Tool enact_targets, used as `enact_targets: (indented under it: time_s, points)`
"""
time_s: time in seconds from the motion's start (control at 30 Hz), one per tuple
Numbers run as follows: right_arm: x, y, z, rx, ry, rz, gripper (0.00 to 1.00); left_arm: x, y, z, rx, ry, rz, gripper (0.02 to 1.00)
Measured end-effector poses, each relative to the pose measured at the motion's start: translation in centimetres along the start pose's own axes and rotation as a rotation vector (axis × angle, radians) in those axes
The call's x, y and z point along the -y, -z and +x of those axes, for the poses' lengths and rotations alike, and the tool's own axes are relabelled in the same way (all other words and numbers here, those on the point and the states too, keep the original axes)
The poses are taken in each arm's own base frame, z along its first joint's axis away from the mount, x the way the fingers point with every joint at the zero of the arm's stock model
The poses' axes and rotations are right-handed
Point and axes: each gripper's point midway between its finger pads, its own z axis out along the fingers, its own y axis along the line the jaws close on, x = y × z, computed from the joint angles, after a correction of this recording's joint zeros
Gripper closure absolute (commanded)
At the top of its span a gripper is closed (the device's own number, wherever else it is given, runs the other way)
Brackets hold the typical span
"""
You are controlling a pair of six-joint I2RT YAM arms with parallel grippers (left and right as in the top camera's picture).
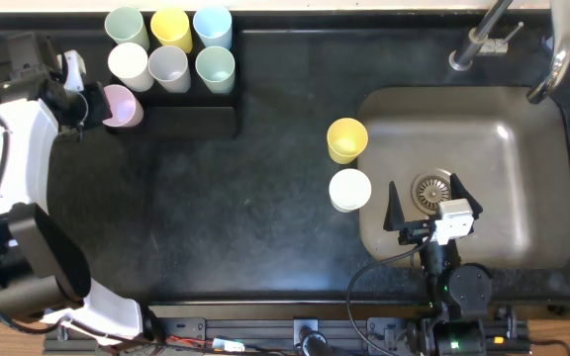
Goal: Store Cups
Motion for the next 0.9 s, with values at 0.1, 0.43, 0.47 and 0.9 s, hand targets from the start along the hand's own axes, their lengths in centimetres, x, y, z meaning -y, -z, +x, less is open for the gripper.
enact_targets:
  time_s: [0.1, 0.43, 0.47, 0.9]
  points:
    - [0.0, 0.0, 0.0, 0.0, 0.0, 0.0, 0.003, -0.2, 0.0, 0.0, 0.0, 0.002, -0.002, 0.982]
    - [0.0, 0.0, 0.0, 0.0, 0.0, 0.0, 0.003, -0.3, -1.2, 0.4, -0.029, 0.004, -0.002, 0.787]
    - [0.0, 0.0, 0.0, 0.0, -0.001, 0.0, 0.003, -0.2, -1.3, 0.5, -0.03, 0.007, 0.001, 0.741]
    - [0.0, 0.0, 0.0, 0.0, 0.0, 0.0, 0.003, 1.4, 5.3, -1.3, 0.117, -0.022, 0.035, 0.018]
